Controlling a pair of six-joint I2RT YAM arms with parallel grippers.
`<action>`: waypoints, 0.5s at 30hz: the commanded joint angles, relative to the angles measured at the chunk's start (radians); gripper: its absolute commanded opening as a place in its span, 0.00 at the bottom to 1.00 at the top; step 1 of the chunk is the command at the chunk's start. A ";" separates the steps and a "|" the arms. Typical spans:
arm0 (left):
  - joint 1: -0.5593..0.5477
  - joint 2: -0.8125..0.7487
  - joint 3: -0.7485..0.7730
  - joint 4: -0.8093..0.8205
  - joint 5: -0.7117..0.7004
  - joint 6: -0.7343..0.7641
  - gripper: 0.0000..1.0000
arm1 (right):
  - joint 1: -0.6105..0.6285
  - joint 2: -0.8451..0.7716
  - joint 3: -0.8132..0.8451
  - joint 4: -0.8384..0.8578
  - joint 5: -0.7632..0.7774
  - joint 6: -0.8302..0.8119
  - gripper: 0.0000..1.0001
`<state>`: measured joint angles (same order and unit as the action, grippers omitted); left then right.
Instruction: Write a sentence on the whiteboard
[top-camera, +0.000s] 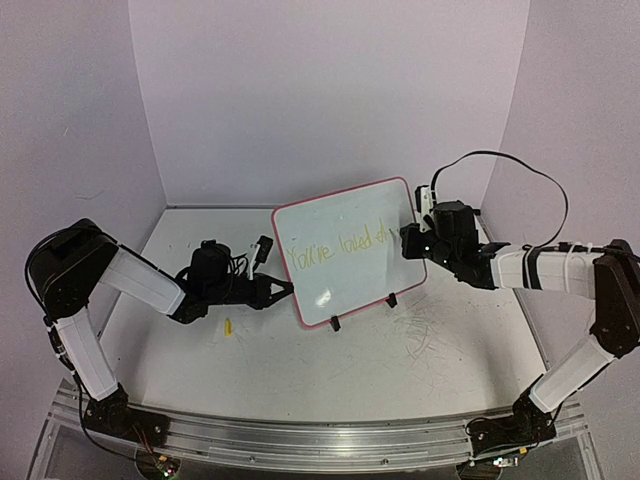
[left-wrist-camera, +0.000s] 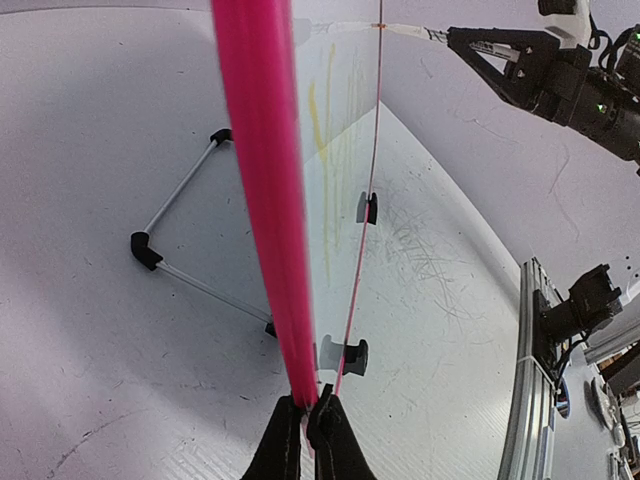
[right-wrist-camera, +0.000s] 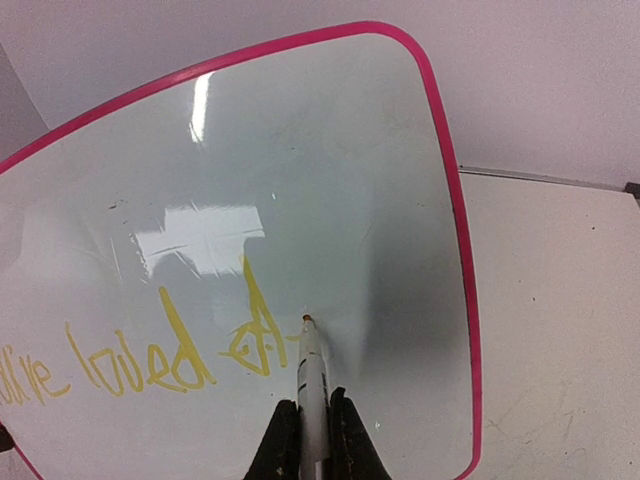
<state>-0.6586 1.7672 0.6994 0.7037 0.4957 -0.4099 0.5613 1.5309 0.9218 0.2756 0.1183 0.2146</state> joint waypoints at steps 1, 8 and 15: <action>0.002 -0.002 0.008 -0.094 -0.019 0.033 0.00 | 0.000 0.018 0.034 0.050 -0.015 -0.003 0.00; 0.002 -0.003 0.005 -0.096 -0.020 0.033 0.00 | 0.002 0.018 0.019 0.042 -0.044 0.008 0.00; 0.002 -0.007 0.003 -0.096 -0.022 0.034 0.00 | 0.004 -0.004 -0.027 0.031 -0.054 0.021 0.00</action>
<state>-0.6601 1.7672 0.7006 0.6983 0.4957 -0.4067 0.5613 1.5366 0.9173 0.2946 0.0985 0.2203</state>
